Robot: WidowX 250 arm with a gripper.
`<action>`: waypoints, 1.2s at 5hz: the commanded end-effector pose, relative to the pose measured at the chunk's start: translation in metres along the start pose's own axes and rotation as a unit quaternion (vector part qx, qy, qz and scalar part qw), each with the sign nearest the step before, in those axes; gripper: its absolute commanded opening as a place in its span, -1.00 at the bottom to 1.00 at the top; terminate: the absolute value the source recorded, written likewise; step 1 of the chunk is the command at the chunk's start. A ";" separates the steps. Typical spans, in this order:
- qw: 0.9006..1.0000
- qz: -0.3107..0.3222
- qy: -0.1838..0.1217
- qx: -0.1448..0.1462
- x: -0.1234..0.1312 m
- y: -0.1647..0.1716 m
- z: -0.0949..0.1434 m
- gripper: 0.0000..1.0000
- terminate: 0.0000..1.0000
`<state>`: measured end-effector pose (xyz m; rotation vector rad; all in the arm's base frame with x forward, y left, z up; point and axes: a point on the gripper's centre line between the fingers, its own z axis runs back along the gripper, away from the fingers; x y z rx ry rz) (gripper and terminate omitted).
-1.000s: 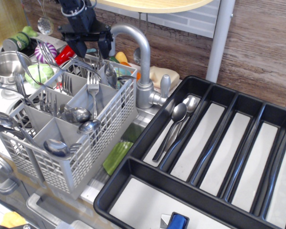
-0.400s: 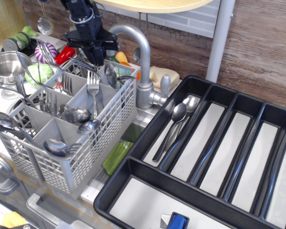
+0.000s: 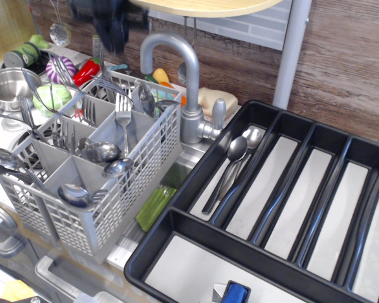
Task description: Put small spoon from basket to tray
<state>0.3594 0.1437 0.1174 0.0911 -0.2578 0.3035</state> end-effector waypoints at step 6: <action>0.990 0.118 0.008 -0.074 0.001 -0.139 0.091 -1.00 -1.00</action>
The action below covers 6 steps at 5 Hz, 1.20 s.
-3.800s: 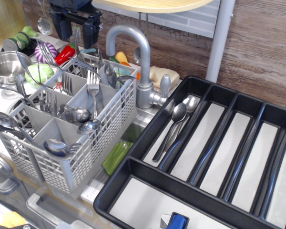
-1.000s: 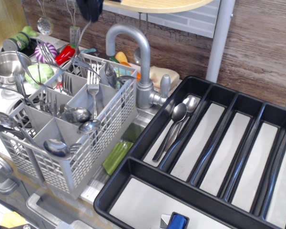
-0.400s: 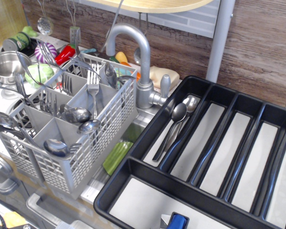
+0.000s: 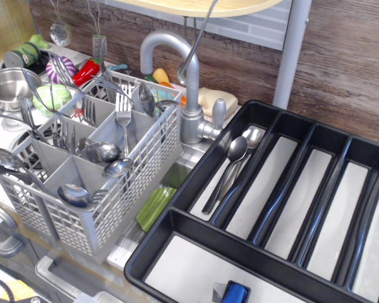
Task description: Put small spoon from basket to tray
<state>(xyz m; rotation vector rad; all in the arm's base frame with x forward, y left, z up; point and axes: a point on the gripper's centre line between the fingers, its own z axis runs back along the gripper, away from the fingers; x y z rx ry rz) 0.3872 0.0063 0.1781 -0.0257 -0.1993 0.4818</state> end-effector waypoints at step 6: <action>0.983 0.095 0.037 -0.151 -0.047 0.026 -0.087 -1.00 -1.00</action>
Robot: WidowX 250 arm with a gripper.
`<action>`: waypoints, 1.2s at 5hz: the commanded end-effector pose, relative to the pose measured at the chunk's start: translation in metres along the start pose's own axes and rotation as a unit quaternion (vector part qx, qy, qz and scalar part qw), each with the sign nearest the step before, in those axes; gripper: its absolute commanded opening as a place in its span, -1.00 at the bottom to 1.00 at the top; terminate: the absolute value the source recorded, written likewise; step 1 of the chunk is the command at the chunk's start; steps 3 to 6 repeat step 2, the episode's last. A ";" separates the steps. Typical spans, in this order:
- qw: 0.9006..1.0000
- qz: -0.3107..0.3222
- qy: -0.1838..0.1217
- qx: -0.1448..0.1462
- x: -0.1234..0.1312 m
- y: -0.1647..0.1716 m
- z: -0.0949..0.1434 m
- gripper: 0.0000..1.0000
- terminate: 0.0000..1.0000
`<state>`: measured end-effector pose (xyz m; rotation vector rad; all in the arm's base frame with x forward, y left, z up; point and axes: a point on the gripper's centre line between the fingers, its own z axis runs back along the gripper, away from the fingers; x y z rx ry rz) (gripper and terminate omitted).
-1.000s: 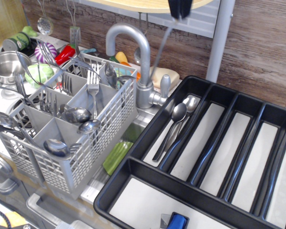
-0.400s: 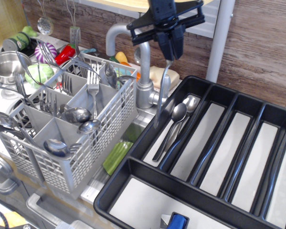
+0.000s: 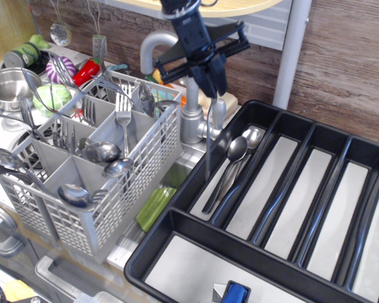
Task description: Put small spoon from basket to tray
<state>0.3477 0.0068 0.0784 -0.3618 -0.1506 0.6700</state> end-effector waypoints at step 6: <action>0.998 -0.027 0.002 0.062 0.001 -0.004 -0.017 -1.00 1.00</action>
